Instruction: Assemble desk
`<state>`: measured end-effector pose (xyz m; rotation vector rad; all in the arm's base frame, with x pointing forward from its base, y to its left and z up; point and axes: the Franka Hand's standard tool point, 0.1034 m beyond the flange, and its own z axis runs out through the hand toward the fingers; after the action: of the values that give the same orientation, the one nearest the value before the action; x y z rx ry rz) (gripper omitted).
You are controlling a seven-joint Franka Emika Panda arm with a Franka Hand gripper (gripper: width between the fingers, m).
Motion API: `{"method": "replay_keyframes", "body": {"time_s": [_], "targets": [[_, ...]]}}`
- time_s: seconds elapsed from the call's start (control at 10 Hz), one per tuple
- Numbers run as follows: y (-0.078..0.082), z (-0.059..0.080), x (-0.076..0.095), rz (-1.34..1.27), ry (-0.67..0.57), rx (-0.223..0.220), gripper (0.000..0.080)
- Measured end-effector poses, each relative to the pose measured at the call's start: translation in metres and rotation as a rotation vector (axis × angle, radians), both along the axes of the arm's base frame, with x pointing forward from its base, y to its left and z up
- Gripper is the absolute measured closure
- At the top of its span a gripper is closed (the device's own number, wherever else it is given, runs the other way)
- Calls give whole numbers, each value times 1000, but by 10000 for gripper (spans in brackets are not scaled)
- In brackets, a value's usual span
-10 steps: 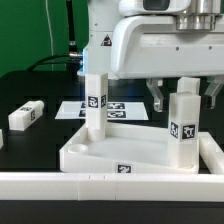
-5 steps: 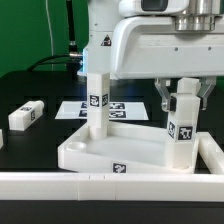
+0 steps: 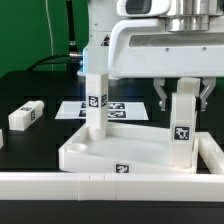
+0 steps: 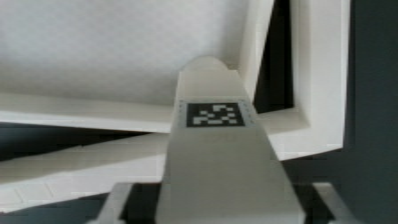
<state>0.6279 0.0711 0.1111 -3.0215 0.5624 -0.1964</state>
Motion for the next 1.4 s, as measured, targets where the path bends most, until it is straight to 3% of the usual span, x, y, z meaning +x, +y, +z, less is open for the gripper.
{"method": "replay_keyframes", "body": {"time_s": [0.8,1.4], "targets": [[5,-1,-3,-777,64,122,509],[7,-1,-3,-1115,95,193,509]]}}
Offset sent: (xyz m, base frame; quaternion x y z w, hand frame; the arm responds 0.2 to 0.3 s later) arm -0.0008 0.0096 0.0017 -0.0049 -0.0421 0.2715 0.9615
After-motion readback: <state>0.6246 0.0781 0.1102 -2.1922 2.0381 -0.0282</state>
